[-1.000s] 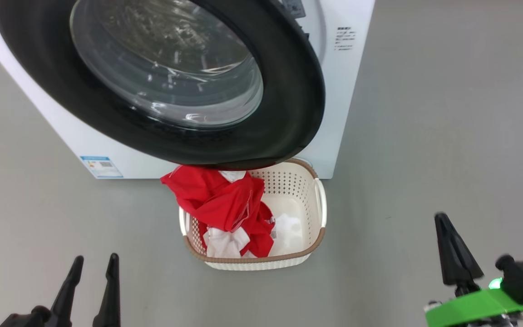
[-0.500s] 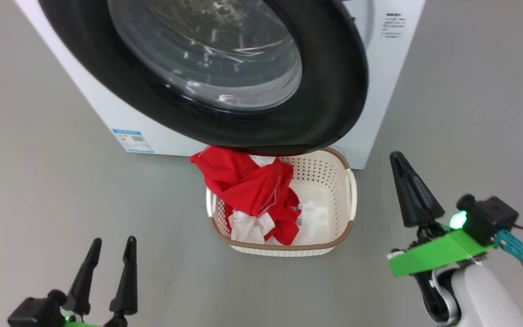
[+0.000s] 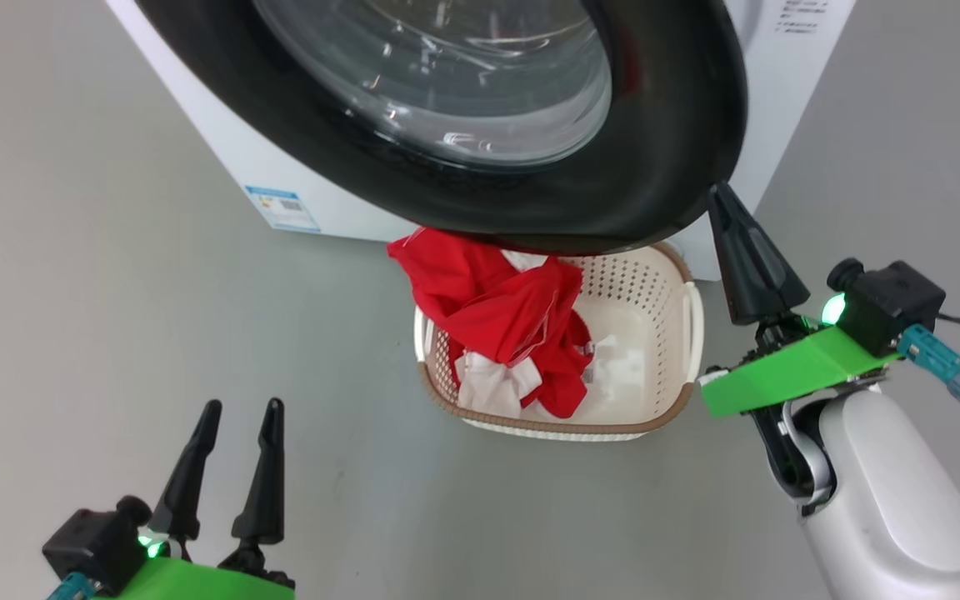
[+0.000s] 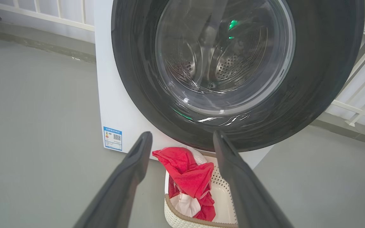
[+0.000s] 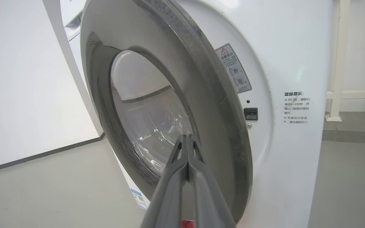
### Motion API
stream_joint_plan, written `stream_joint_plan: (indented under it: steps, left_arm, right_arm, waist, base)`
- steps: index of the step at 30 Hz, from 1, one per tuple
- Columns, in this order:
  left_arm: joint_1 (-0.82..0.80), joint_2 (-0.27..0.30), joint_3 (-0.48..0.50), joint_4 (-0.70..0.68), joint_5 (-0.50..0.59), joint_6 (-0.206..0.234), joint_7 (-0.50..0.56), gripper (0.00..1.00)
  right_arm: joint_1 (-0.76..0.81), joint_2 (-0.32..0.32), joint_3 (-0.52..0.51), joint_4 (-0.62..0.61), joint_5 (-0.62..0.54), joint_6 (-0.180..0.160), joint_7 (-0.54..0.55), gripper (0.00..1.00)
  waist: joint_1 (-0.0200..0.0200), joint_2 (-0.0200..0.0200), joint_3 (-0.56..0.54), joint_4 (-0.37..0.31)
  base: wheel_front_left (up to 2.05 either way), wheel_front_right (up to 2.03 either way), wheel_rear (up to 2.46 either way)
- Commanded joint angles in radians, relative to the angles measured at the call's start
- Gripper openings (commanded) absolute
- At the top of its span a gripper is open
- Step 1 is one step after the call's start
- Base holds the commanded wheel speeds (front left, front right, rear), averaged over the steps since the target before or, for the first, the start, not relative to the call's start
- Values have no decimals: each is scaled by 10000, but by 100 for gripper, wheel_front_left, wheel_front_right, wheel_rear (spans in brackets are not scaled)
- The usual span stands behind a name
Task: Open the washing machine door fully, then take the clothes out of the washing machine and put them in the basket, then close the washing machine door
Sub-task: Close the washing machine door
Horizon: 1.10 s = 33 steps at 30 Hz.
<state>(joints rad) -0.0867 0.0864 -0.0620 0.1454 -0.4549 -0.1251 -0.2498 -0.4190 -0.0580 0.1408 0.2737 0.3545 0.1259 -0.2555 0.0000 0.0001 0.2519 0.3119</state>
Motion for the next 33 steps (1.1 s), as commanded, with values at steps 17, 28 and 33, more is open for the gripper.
stream_joint_plan:
  steps: [17,28,33]
  left_arm:
    - [-1110,-82,-254,-117,-417,-56,-120,100]
    - [-1652,-196,-583,-226,-633,-56,-120,100]
    - [-1877,-245,-803,-280,-728,-56,-120,100]
  right_arm:
    - [-2009,78,-524,526,-897,48,-63,0]
    - [-3038,78,-1266,444,-1301,48,-63,0]
    - [-3523,66,-1595,501,-1455,48,-63,0]
  waist:
    - [0,-1,1424,783]
    - [0,-1,2128,1076]
    - [0,-1,2390,1242]
  base:
    - [0,0,0]
    - [0,0,0]
    - [0,0,0]
